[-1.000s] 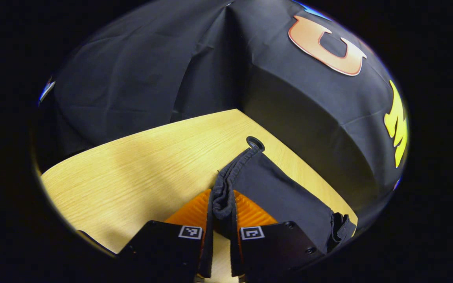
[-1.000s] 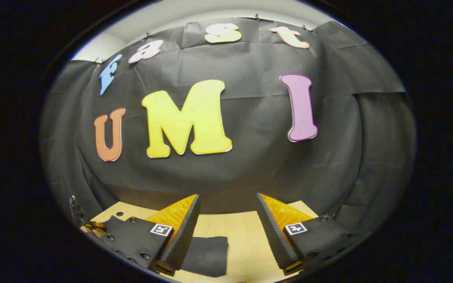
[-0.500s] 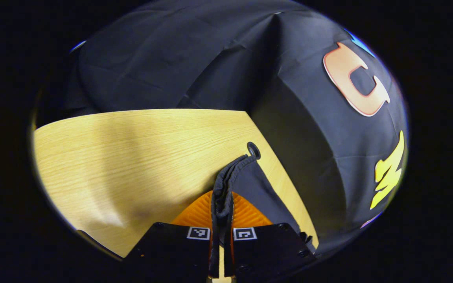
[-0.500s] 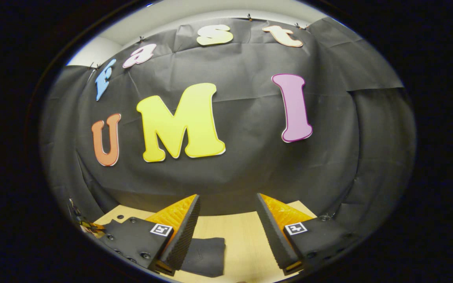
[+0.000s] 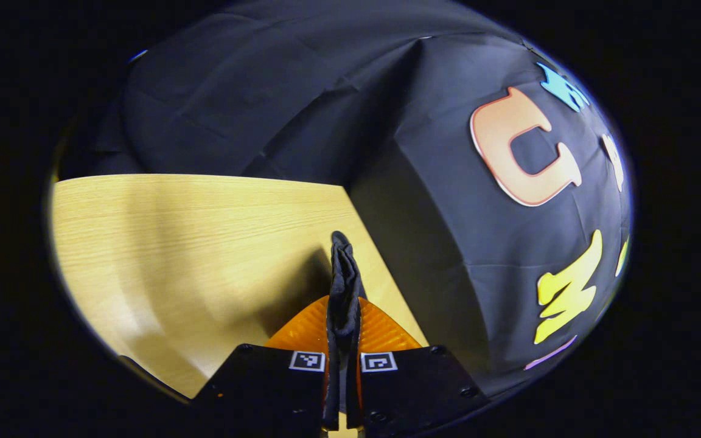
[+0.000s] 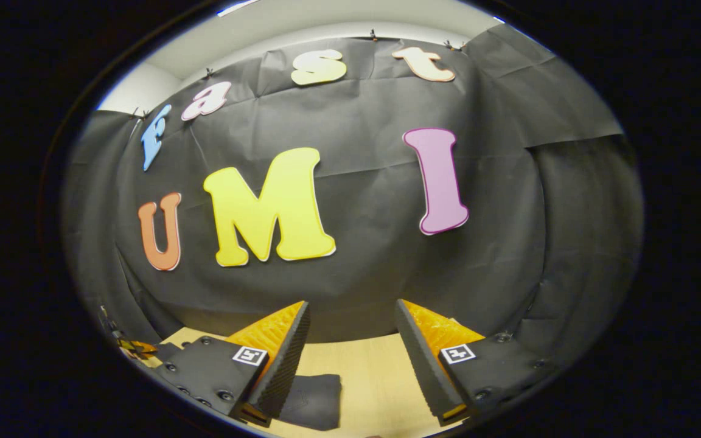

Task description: Grasp the waist and the cuffs of the jeans and fold them to make the two legs overlap; first hold the waist and fold one-third of the jeans toward the cuffs, then hold the cuffs and fold the remaining one-third in the same direction to finish folding.

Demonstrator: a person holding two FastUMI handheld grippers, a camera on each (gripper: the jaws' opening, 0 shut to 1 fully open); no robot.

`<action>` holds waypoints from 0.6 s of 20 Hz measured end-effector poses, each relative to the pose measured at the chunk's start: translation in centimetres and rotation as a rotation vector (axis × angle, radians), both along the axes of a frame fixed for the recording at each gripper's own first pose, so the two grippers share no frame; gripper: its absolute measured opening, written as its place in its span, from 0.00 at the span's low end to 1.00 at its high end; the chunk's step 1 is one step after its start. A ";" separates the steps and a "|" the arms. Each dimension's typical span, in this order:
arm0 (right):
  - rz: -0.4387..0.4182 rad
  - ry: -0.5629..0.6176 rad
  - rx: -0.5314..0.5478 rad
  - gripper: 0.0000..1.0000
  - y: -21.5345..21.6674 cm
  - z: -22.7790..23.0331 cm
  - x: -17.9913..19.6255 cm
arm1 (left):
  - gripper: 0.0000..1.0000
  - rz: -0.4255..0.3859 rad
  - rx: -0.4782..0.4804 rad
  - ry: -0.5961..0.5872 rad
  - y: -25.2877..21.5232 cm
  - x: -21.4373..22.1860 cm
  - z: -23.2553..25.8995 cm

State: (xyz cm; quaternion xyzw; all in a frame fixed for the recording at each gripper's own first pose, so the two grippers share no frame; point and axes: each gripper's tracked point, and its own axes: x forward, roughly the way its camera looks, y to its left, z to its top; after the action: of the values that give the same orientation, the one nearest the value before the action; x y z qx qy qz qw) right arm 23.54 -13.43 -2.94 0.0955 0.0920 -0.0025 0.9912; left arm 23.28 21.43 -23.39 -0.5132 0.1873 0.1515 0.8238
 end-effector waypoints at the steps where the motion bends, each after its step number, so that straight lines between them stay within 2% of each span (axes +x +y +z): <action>1: -0.004 -0.006 0.002 0.84 -0.3 0.4 -0.1 | 0.07 -0.008 0.007 -0.023 -0.6 0.3 1.2; 3: -0.012 -0.011 0.006 0.84 -1.1 0.7 -0.4 | 0.07 -0.024 0.007 -0.070 -2.3 0.8 3.7; 4: -0.016 -0.014 0.008 0.88 -1.5 0.9 -0.6 | 0.07 -0.034 0.001 -0.091 -3.4 0.9 4.8; 5: -0.023 -0.019 0.011 0.84 -1.9 1.1 -0.7 | 0.07 -0.044 -0.002 -0.110 -4.4 1.2 5.7; 6: -0.029 -0.022 0.014 0.88 -2.3 1.3 -0.9 | 0.07 -0.059 0.000 -0.123 -5.6 1.2 6.5; 7: -0.034 -0.024 0.015 0.84 -2.8 1.5 -1.1 | 0.07 -0.078 0.004 -0.135 -6.9 1.5 7.3; 8: -0.041 -0.028 0.014 0.88 -3.3 1.7 -1.3 | 0.07 -0.097 0.006 -0.149 -8.3 1.4 8.2; 12: -0.065 -0.030 0.019 0.88 -5.3 1.8 -2.0 | 0.07 -0.181 0.018 -0.202 -14.5 1.8 11.4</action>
State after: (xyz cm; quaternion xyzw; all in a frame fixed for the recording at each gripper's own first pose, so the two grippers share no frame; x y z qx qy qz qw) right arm 21.59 -18.75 -1.13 0.1077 0.0741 -0.0325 0.9909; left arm 25.07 6.93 -11.99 -0.4996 0.1475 0.0258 0.8532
